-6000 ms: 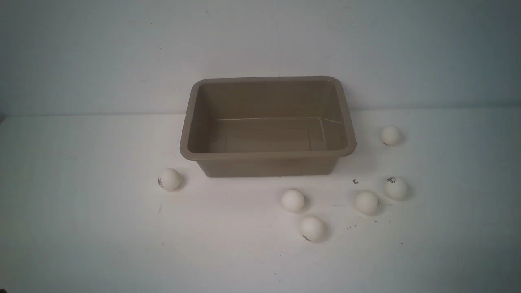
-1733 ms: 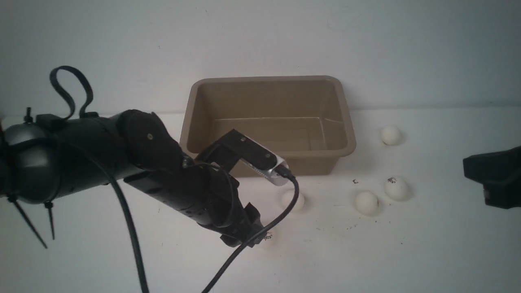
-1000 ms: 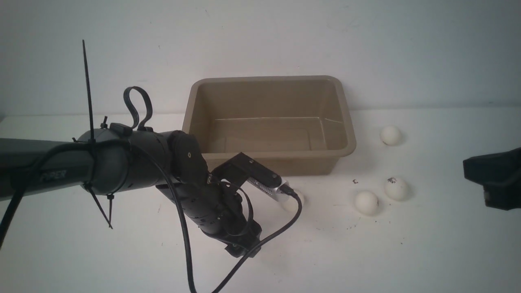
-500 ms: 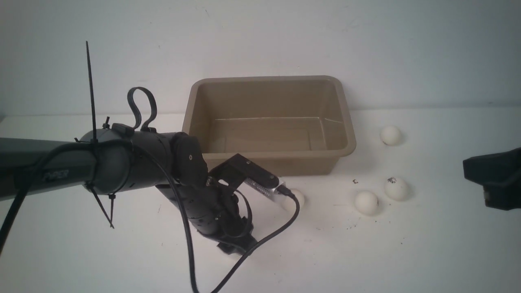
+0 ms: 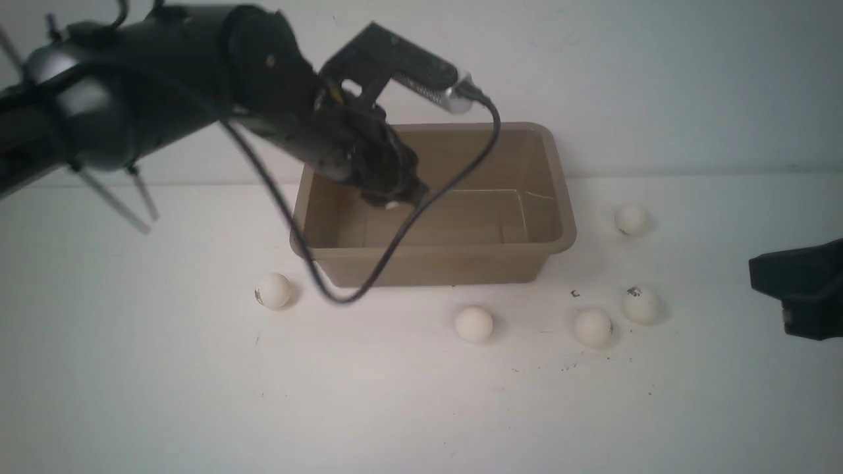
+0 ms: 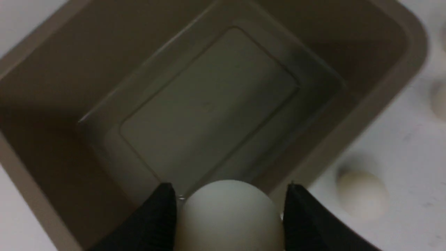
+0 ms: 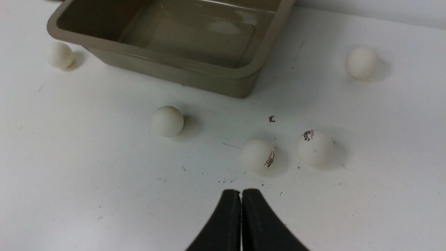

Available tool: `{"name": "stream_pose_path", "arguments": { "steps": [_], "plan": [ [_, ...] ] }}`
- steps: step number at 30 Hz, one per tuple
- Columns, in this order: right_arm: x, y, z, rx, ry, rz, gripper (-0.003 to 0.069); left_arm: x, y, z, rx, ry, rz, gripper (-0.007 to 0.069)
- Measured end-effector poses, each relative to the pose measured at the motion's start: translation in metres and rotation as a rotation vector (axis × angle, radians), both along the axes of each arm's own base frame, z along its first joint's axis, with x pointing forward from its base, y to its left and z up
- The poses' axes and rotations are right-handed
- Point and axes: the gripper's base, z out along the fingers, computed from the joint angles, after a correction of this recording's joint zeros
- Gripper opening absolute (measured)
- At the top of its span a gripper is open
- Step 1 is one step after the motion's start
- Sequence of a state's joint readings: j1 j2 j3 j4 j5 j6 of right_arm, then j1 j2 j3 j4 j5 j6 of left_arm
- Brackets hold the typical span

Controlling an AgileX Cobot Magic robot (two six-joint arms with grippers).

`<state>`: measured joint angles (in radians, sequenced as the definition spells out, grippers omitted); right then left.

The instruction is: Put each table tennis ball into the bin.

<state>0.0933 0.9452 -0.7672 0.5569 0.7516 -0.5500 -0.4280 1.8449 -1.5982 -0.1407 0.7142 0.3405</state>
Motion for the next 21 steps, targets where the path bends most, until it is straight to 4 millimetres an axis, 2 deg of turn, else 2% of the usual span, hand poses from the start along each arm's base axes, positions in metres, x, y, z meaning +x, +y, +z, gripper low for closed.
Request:
{"name": "stream_pose_path", "arguments": {
  "steps": [3, 4, 5, 6, 11, 13, 17, 21],
  "plan": [
    [0.000, 0.000, 0.000, 0.000, 0.000, 0.000, -0.0006, 0.031, -0.005, -0.020, 0.081, 0.028, 0.010, 0.0352],
    [0.000, 0.000, 0.000, 0.000, 0.000, 0.000, -0.0006, 0.042, -0.009, -0.033, 0.107, 0.047, 0.008, 0.0352],
    [0.000, 0.000, 0.000, 0.000, 0.000, 0.000, -0.0006, 0.045, -0.010, -0.034, 0.111, 0.046, 0.007, 0.0352],
    [0.000, 0.000, 0.000, 0.000, 0.000, 0.000, -0.0006, 0.053, -0.014, -0.044, 0.120, 0.061, 0.007, 0.0352],
    [0.000, 0.000, 0.000, 0.000, 0.004, 0.002, -0.0006, 0.071, -0.023, -0.074, 0.128, 0.112, 0.004, 0.0352],
    [-0.001, 0.000, -0.001, -0.001, 0.014, 0.008, -0.0006, 0.075, -0.027, -0.084, 0.114, 0.135, -0.002, 0.0388],
    [-0.002, 0.001, -0.001, -0.002, 0.020, 0.012, -0.0006, 0.073, -0.027, -0.088, 0.124, 0.172, -0.016, 0.0502],
    [-0.002, 0.001, -0.001, -0.002, 0.020, 0.012, -0.0006, 0.068, -0.016, -0.069, 0.183, 0.206, -0.024, 0.0523]
  ]
}}
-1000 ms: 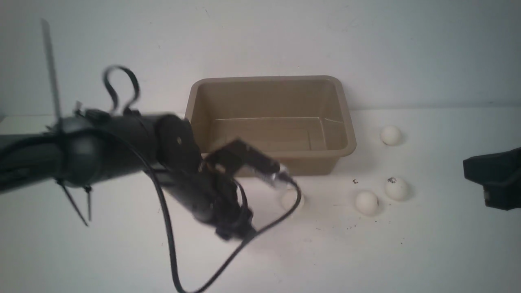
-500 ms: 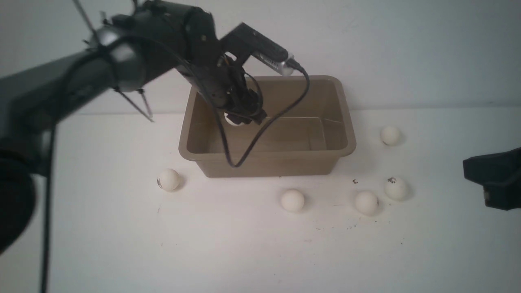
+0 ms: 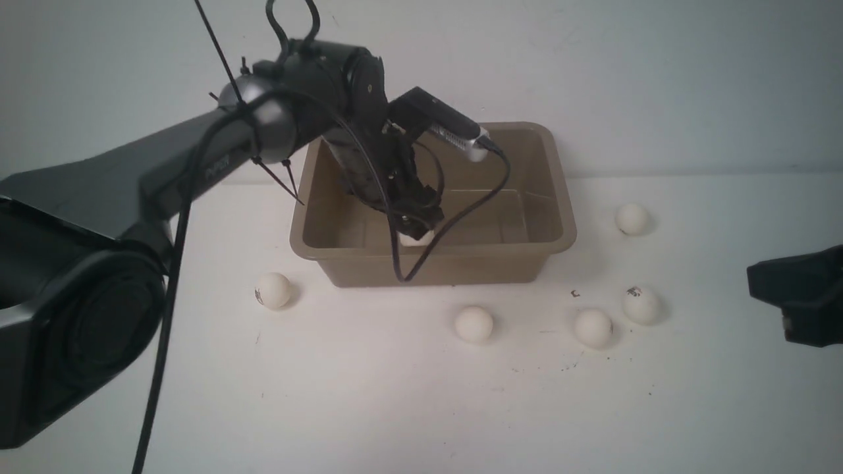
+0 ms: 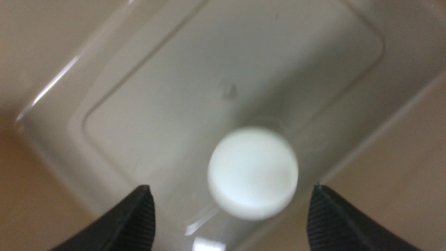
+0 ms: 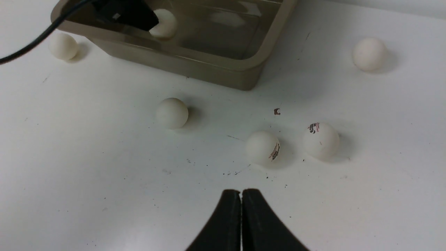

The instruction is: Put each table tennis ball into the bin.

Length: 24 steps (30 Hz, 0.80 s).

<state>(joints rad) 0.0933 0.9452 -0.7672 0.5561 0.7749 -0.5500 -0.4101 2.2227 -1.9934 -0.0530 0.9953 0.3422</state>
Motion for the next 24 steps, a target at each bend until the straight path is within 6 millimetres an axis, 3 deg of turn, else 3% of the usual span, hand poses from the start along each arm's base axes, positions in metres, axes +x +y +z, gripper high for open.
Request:
{"name": "stream_pose_path", "arguments": {
  "steps": [2, 3, 4, 9, 12, 16, 20, 21, 22, 24],
  "plan": [
    [0.000, 0.000, 0.000, 0.000, 0.000, 0.000, -0.0006, -0.006, 0.012, 0.016, 0.022, 0.024, 0.009, 0.0515],
    [0.000, 0.000, 0.000, 0.000, 0.000, 0.000, -0.0006, -0.009, 0.024, 0.034, 0.018, 0.017, 0.030, 0.0506],
    [0.000, 0.000, 0.000, 0.000, 0.000, 0.000, -0.0006, -0.010, 0.026, 0.037, 0.016, 0.016, 0.034, 0.0505],
    [0.000, 0.000, 0.000, -0.004, -0.004, 0.004, -0.0006, -0.029, 0.091, 0.110, -0.064, -0.025, 0.132, 0.0499],
    [0.000, 0.000, 0.000, -0.011, -0.008, 0.010, -0.0006, -0.035, 0.117, 0.127, -0.114, -0.036, 0.153, 0.0499],
    [0.000, 0.000, 0.001, -0.013, -0.010, 0.011, -0.0006, -0.036, 0.141, 0.117, -0.172, 0.016, 0.185, 0.0499],
    [0.000, 0.000, 0.001, -0.013, -0.010, 0.011, -0.0006, -0.040, 0.162, 0.077, -0.165, 0.146, 0.216, 0.0499],
    [0.000, 0.000, 0.001, -0.013, -0.012, 0.010, -0.0006, -0.040, 0.163, 0.077, -0.165, 0.146, 0.216, 0.0499],
    [0.000, 0.000, 0.001, -0.013, -0.013, 0.009, -0.0006, -0.045, 0.167, 0.060, -0.179, 0.203, 0.212, 0.0499],
    [0.001, 0.000, 0.001, -0.013, -0.015, 0.008, -0.0006, -0.049, 0.169, 0.048, -0.182, 0.240, 0.188, 0.0499]
  ]
}}
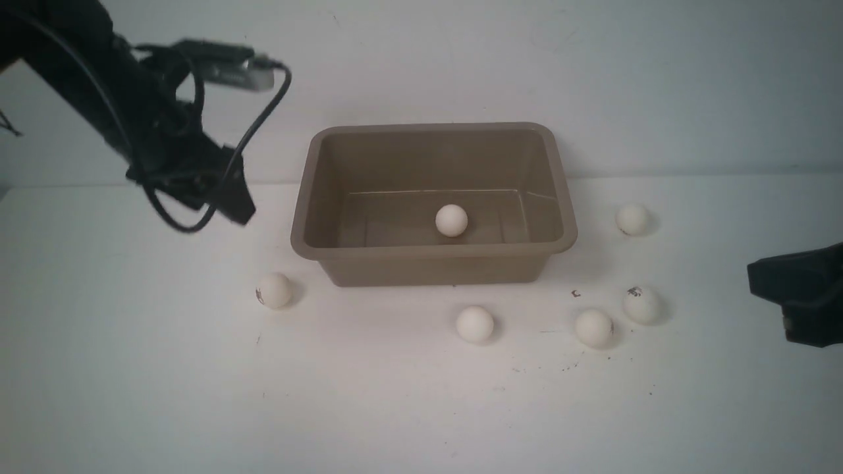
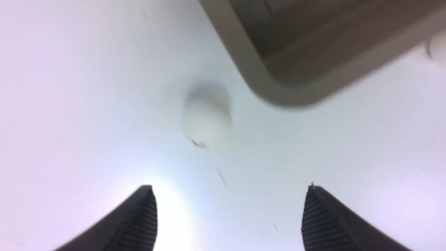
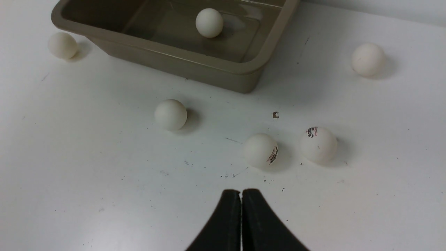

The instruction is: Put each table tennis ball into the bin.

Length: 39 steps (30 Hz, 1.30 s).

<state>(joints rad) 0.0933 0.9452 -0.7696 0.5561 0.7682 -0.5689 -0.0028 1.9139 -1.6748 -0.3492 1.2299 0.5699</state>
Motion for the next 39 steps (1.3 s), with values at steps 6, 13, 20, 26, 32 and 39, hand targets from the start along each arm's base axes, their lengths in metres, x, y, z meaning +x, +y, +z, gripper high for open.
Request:
{"name": "stream_pose_path", "arguments": {
  "steps": [6, 13, 20, 26, 32, 39],
  "plan": [
    [0.000, 0.000, 0.000, 0.000, -0.002, -0.001, -0.0006, -0.009, -0.002, -0.035, -0.005, 0.015, -0.100, 0.0499],
    [0.000, 0.000, 0.000, 0.000, -0.002, -0.001, -0.0006, -0.007, 0.000, -0.051, 0.029, -0.066, -0.141, 0.0499],
    [0.000, 0.000, 0.000, 0.000, -0.002, -0.001, -0.0006, 0.000, -0.001, -0.065, 0.017, -0.083, -0.130, 0.0500],
    [0.000, 0.000, 0.000, 0.000, -0.002, -0.001, -0.0006, 0.007, -0.002, -0.095, 0.008, -0.037, -0.137, 0.0500],
    [0.000, 0.000, 0.000, 0.000, -0.002, -0.001, -0.0006, 0.014, -0.004, -0.103, -0.023, -0.077, -0.128, 0.0503],
    [0.000, 0.000, 0.000, 0.000, -0.002, -0.001, -0.0006, 0.021, -0.004, -0.109, -0.020, -0.118, -0.110, 0.0514]
  ]
}}
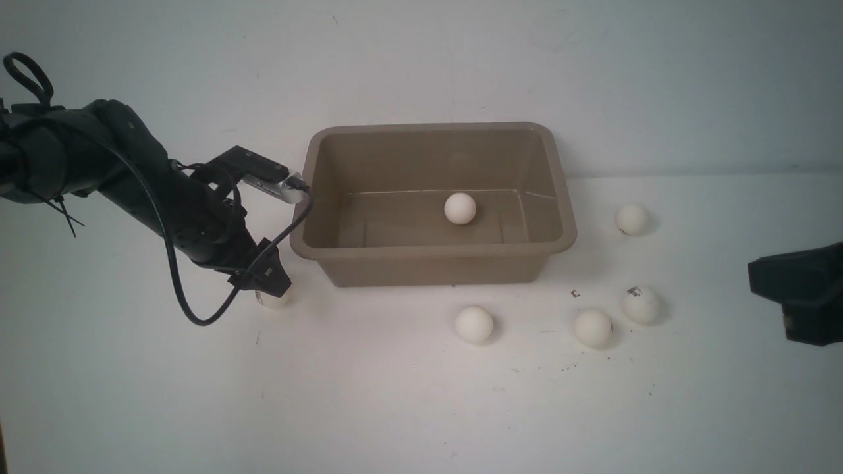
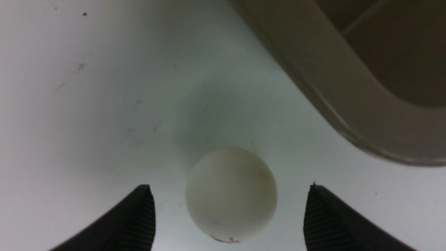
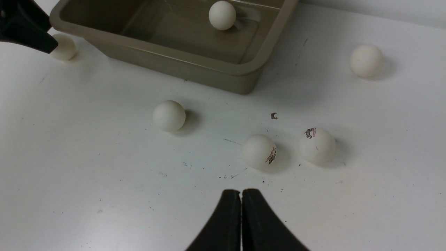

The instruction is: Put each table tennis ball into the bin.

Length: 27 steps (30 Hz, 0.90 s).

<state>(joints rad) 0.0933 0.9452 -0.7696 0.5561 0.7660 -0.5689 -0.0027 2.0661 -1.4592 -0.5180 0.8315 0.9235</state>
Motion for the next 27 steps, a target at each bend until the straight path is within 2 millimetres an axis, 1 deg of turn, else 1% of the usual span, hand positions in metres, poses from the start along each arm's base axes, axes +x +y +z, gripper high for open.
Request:
{"name": "stream_pose_path", "arguments": {
  "steps": [6, 12, 14, 16, 17, 18, 19, 23, 24, 26, 27],
  "plan": [
    [0.001, 0.000, 0.001, 0.001, -0.013, -0.007, -0.0006, 0.001, 0.000, -0.012, -0.007, 0.025, 0.004, 0.0514],
    [0.001, -0.001, 0.001, 0.004, -0.017, -0.013, -0.0006, 0.007, -0.004, -0.027, -0.060, 0.034, 0.048, 0.0514],
    [0.001, -0.001, 0.001, 0.004, -0.017, -0.014, -0.0006, 0.008, -0.004, -0.029, -0.071, 0.029, 0.060, 0.0509],
    [0.001, -0.001, 0.001, 0.004, -0.016, -0.014, -0.0006, 0.010, -0.005, -0.030, -0.085, 0.028, 0.089, 0.0460],
    [0.002, -0.001, 0.001, 0.004, -0.017, -0.014, -0.0006, 0.010, -0.004, -0.030, -0.084, 0.034, 0.105, 0.0395],
    [0.002, -0.001, 0.001, 0.004, -0.019, -0.015, -0.0006, 0.010, -0.003, -0.031, -0.075, 0.039, 0.111, 0.0349],
    [0.002, -0.001, 0.001, 0.004, -0.022, -0.017, -0.0006, 0.009, -0.002, -0.030, -0.064, 0.042, 0.117, 0.0340],
    [0.003, -0.001, 0.002, 0.005, -0.033, -0.023, -0.0006, 0.005, 0.005, -0.023, 0.014, 0.071, 0.143, 0.0346],
    [0.003, -0.001, 0.002, 0.005, -0.034, -0.024, -0.0006, 0.003, 0.008, -0.018, 0.055, 0.077, 0.150, 0.0346],
    [0.003, -0.001, 0.002, 0.005, -0.037, -0.025, -0.0006, 0.000, 0.011, -0.006, 0.080, 0.077, 0.182, 0.0346],
    [0.003, -0.001, 0.003, 0.005, -0.039, -0.027, -0.0006, -0.003, 0.013, 0.007, 0.092, 0.060, 0.209, 0.0346]
  ]
}}
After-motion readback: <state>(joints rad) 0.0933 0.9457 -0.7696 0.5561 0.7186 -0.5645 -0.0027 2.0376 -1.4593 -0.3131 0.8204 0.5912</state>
